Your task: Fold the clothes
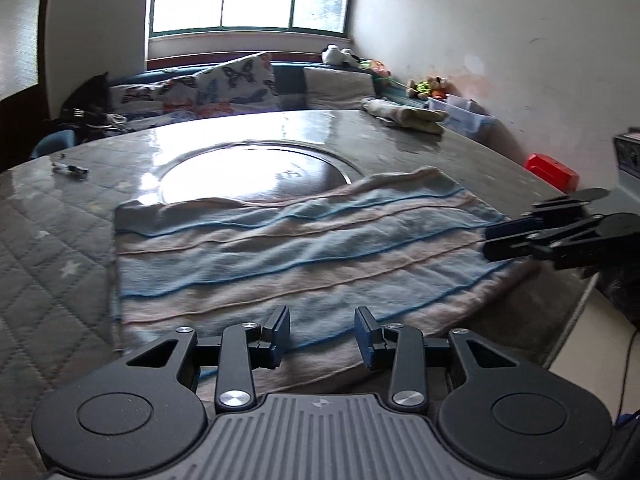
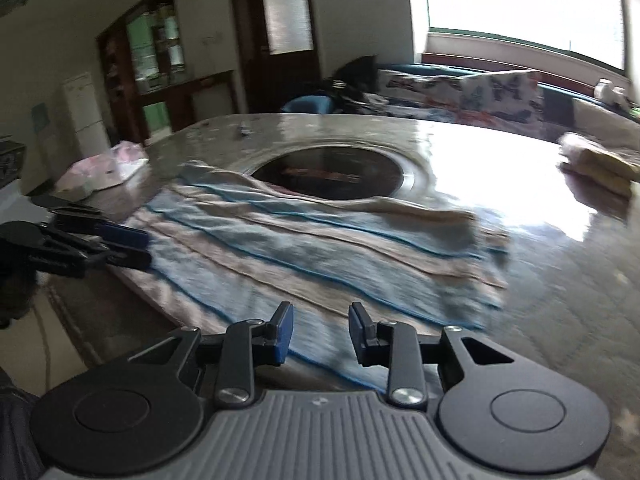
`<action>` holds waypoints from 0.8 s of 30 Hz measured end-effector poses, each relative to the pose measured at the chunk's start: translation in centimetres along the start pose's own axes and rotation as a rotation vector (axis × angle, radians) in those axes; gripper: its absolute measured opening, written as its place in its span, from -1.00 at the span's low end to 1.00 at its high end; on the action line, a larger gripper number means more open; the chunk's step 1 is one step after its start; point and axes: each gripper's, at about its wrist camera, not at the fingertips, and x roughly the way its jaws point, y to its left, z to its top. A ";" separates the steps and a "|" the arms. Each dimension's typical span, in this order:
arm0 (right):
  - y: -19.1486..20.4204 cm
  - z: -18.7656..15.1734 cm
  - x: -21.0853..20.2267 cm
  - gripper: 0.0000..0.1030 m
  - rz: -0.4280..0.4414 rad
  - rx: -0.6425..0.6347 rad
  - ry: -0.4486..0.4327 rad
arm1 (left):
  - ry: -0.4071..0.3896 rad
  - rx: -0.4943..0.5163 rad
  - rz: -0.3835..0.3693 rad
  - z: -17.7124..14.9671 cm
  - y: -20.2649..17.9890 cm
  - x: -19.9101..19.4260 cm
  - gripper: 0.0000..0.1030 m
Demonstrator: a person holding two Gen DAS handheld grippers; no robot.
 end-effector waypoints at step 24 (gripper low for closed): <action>-1.7 -2.2 -2.0 -0.42 -0.065 -0.028 0.051 | 0.031 0.008 0.001 -0.8 0.3 0.1 -0.25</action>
